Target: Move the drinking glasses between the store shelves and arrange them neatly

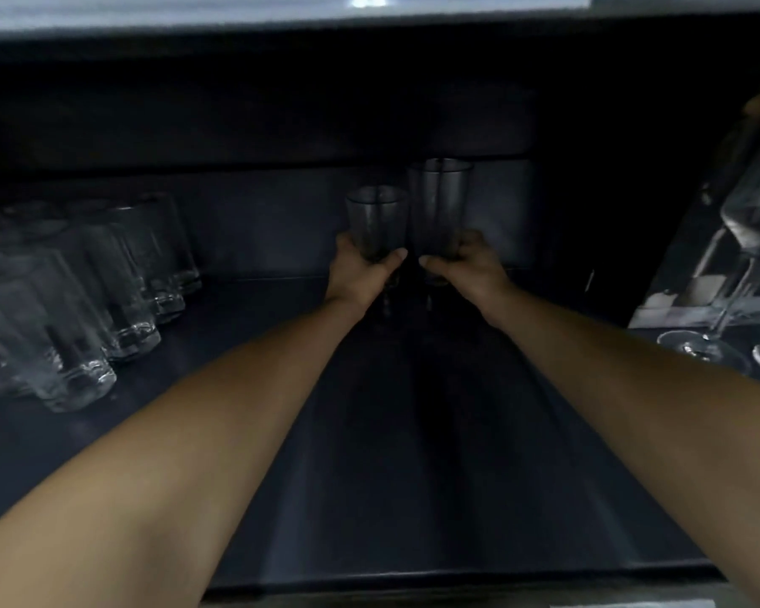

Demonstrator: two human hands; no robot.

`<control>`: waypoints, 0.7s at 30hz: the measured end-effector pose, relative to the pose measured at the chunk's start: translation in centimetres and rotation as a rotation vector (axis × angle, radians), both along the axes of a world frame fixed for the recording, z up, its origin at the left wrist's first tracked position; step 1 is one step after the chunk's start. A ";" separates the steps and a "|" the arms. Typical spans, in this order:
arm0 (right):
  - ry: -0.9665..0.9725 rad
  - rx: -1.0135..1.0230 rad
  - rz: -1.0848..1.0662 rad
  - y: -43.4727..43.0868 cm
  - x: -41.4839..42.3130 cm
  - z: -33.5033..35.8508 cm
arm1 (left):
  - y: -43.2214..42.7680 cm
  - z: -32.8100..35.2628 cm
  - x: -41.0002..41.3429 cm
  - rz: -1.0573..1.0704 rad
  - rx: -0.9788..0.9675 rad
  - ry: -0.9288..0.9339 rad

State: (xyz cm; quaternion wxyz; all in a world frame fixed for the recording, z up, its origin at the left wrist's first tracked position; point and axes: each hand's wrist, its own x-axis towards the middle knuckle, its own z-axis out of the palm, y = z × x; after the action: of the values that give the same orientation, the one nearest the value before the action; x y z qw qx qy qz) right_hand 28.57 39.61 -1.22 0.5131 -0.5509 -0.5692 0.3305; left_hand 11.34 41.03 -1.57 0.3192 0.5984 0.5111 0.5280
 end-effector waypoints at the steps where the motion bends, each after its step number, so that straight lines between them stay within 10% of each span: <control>1: 0.011 0.001 -0.001 0.0 0.0 -0.1 | 0.1 0.0 0.0 -0.001 -0.006 -0.004; 21: 0.127 -0.111 0.021 -13.0 0.6 0.3 | -11.9 0.6 -2.2 -0.105 -0.147 0.069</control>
State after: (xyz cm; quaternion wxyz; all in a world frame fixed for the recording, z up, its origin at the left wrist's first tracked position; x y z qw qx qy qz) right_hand 29.17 26.63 -0.94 0.5135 -0.5502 -0.5221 0.4012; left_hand 9.13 29.10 -0.93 0.3717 0.6171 0.5271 0.4507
